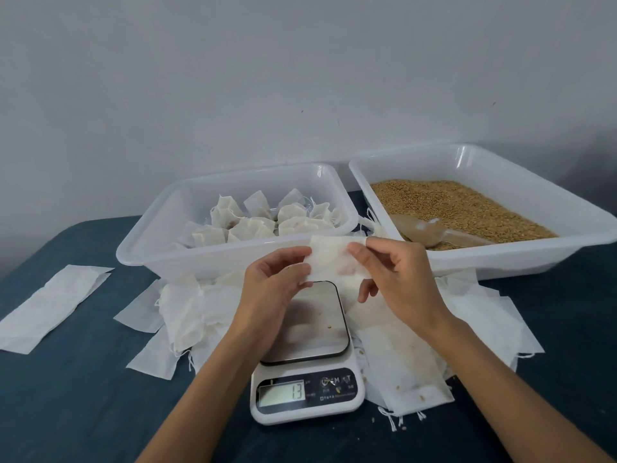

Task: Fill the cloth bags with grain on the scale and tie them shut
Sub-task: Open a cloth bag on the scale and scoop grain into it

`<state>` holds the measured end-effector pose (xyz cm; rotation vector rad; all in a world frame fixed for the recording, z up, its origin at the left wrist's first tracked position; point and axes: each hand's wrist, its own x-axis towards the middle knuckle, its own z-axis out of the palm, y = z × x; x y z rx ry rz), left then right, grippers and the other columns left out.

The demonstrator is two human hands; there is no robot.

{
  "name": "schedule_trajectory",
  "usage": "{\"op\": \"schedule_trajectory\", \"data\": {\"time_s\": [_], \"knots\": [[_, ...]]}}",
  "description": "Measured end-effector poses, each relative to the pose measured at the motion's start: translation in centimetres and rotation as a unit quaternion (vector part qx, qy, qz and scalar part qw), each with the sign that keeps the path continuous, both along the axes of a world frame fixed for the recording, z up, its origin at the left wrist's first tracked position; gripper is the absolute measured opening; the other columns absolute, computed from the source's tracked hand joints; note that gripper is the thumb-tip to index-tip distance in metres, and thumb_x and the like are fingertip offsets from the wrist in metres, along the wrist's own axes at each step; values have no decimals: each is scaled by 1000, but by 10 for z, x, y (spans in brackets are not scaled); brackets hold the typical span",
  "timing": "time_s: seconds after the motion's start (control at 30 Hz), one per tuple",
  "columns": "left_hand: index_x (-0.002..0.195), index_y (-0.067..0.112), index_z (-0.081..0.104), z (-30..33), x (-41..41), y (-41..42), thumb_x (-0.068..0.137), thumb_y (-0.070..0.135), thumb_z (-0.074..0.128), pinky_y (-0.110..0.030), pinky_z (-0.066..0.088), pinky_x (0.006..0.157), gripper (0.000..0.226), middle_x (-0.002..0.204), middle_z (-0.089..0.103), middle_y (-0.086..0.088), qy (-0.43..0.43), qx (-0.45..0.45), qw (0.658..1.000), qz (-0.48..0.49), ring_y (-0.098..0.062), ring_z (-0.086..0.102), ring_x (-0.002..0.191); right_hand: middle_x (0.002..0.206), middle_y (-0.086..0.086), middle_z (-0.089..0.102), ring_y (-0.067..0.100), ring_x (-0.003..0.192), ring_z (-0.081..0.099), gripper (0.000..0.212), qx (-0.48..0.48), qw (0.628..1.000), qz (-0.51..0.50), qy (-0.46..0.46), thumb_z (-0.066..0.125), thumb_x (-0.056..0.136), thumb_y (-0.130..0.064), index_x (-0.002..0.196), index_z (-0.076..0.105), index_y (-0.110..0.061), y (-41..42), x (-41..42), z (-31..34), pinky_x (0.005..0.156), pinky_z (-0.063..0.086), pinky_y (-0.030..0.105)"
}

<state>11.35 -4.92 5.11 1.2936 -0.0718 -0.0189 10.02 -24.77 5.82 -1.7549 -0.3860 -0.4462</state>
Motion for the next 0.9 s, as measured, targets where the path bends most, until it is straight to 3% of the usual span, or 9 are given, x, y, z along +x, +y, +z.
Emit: {"op": "schedule_trajectory", "data": {"time_s": [0.17, 0.33, 0.4, 0.47, 0.57, 0.63, 0.7, 0.83, 0.9], "knots": [[104, 7, 77, 0, -2, -3, 88, -12, 69, -23, 58, 73, 26, 87, 73, -1, 12, -30, 999, -37, -12, 69, 80, 51, 0, 49, 21, 43, 65, 40, -56, 998, -1, -2, 59, 100, -37, 72, 61, -8, -9, -1, 15, 40, 42, 49], [103, 4, 75, 0, -7, -10, 89, -15, 66, -22, 58, 71, 26, 84, 71, -2, 18, -51, 997, -60, -10, 69, 77, 73, 24, 58, 26, 43, 65, 38, -106, 993, 50, 33, 57, 102, -37, 90, 67, -2, -15, 4, 35, 42, 41, 41], [103, 4, 74, 1, -10, -13, 89, -15, 66, -23, 58, 71, 25, 87, 69, -4, 28, -41, 997, -52, -12, 67, 77, 84, 22, 62, 24, 42, 63, 36, -136, 988, 56, 37, 59, 100, -38, 93, 71, -5, -16, 4, 43, 44, 44, 34], [106, 5, 74, 3, -13, -14, 90, -13, 66, -28, 59, 74, 26, 96, 68, -10, 33, 2, 999, -32, -19, 65, 84, 94, 19, 65, 21, 41, 63, 32, -174, 982, 55, 42, 60, 99, -38, 94, 74, -10, -16, 3, 51, 43, 45, 28], [116, 18, 72, 6, -19, -16, 85, 2, 71, -38, 60, 91, 35, 122, 67, -8, -56, 150, 987, 16, -20, 66, 109, 91, 28, 62, 23, 45, 67, 40, -238, 968, 49, 59, 57, 101, -34, 90, 65, 3, -17, 6, 64, 32, 37, 22], [128, 28, 65, 8, -24, -17, 78, 17, 71, -14, 45, 101, 51, 137, 59, 6, -157, 223, 962, 23, -6, 56, 127, 89, 32, 61, 23, 48, 70, 46, -285, 953, 64, 81, 55, 102, -36, 92, 60, 9, -15, 8, 74, 36, 45, 37], [141, 38, 53, 7, -27, -18, 80, 27, 79, 2, 31, 96, 67, 148, 48, 18, -193, 259, 946, 9, 6, 41, 137, 89, 33, 62, 23, 49, 70, 47, -333, 934, 83, 102, 54, 102, -40, 96, 64, 6, -11, 8, 85, 50, 52, 49], [152, 42, 35, -1, -28, -19, 78, 33, 90, 0, 28, 103, 93, 155, 41, 19, -199, 291, 936, -18, 5, 35, 142, 73, 21, 59, 21, 49, 70, 40, -371, 913, 117, 120, 57, 101, -42, 81, 68, -9, 2, 5, 99, 48, 50, 29], [154, 38, 32, -1, -29, -22, 77, 34, 90, -9, 33, 108, 97, 155, 46, 14, -201, 280, 938, -31, 1, 40, 141, 73, 1, 64, 15, 47, 68, 33, -393, 905, 124, 108, 59, 100, -40, 77, 70, -19, 10, 3, 104, 46, 46, 18]]}}
